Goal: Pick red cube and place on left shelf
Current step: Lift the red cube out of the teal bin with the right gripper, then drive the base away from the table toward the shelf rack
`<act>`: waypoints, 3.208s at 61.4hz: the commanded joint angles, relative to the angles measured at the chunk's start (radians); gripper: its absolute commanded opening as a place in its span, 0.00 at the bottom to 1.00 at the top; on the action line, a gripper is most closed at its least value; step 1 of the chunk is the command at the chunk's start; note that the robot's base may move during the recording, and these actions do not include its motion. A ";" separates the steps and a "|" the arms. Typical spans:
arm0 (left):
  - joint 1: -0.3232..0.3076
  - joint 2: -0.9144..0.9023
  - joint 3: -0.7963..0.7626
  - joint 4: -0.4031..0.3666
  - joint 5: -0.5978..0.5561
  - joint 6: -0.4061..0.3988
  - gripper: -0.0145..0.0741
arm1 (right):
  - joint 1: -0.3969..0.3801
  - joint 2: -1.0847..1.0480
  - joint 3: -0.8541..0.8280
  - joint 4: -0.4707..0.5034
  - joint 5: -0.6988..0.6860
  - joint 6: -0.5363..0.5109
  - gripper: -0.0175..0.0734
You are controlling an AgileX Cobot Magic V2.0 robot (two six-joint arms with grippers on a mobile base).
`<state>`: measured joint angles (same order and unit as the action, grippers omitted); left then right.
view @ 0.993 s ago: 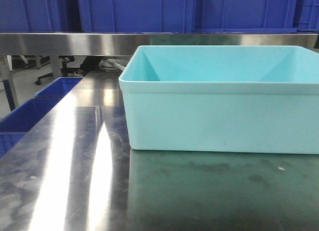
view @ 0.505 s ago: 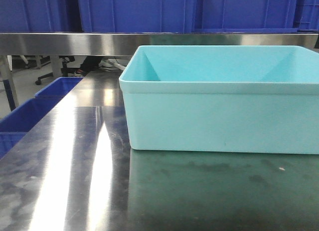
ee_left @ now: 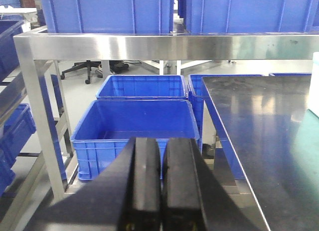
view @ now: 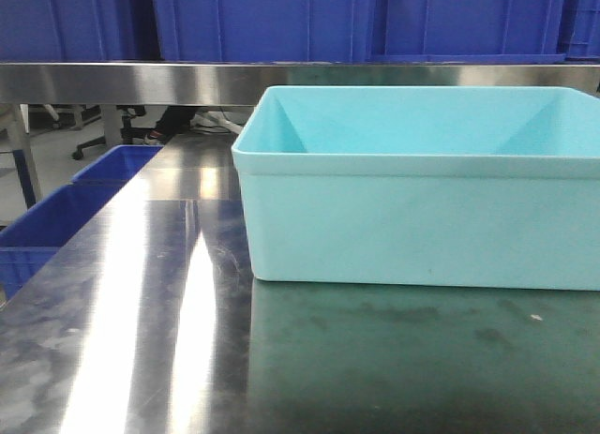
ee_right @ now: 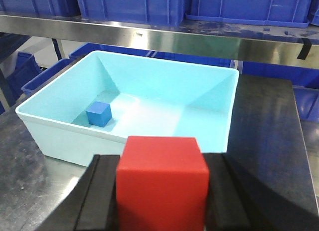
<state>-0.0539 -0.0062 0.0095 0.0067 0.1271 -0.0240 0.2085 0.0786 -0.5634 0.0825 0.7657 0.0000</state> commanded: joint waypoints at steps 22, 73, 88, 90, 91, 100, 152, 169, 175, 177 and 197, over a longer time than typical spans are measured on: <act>-0.004 -0.015 0.023 -0.007 -0.088 -0.001 0.28 | 0.000 0.016 -0.022 -0.006 -0.083 -0.014 0.40; -0.004 -0.015 0.023 -0.007 -0.088 -0.001 0.28 | 0.000 0.016 -0.022 -0.006 -0.083 -0.014 0.40; -0.004 -0.015 0.023 -0.007 -0.088 -0.001 0.28 | 0.000 0.016 -0.022 -0.006 -0.083 -0.014 0.40; -0.004 -0.015 0.023 -0.007 -0.088 -0.001 0.28 | 0.000 0.016 -0.022 -0.006 -0.083 -0.014 0.40; -0.004 -0.015 0.023 -0.007 -0.088 -0.001 0.28 | 0.000 0.016 -0.022 -0.006 -0.083 -0.014 0.40; -0.004 -0.015 0.023 -0.007 -0.088 -0.001 0.28 | 0.000 0.016 -0.022 -0.006 -0.083 -0.014 0.40; -0.004 -0.015 0.023 -0.007 -0.088 -0.001 0.28 | 0.000 0.016 -0.022 -0.006 -0.083 -0.014 0.40; -0.004 -0.015 0.023 -0.007 -0.088 -0.001 0.28 | 0.000 0.016 -0.022 -0.006 -0.083 -0.014 0.40; -0.004 -0.015 0.023 -0.007 -0.088 -0.001 0.28 | 0.000 0.016 -0.022 -0.006 -0.083 -0.014 0.40; -0.004 -0.015 0.023 -0.007 -0.088 -0.001 0.28 | 0.000 0.016 -0.022 -0.006 -0.083 -0.014 0.40; -0.004 -0.015 0.023 -0.007 -0.088 -0.001 0.28 | 0.000 0.016 -0.022 -0.006 -0.083 -0.014 0.40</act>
<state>-0.0539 -0.0062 0.0095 0.0067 0.1271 -0.0240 0.2085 0.0786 -0.5634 0.0825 0.7657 -0.0053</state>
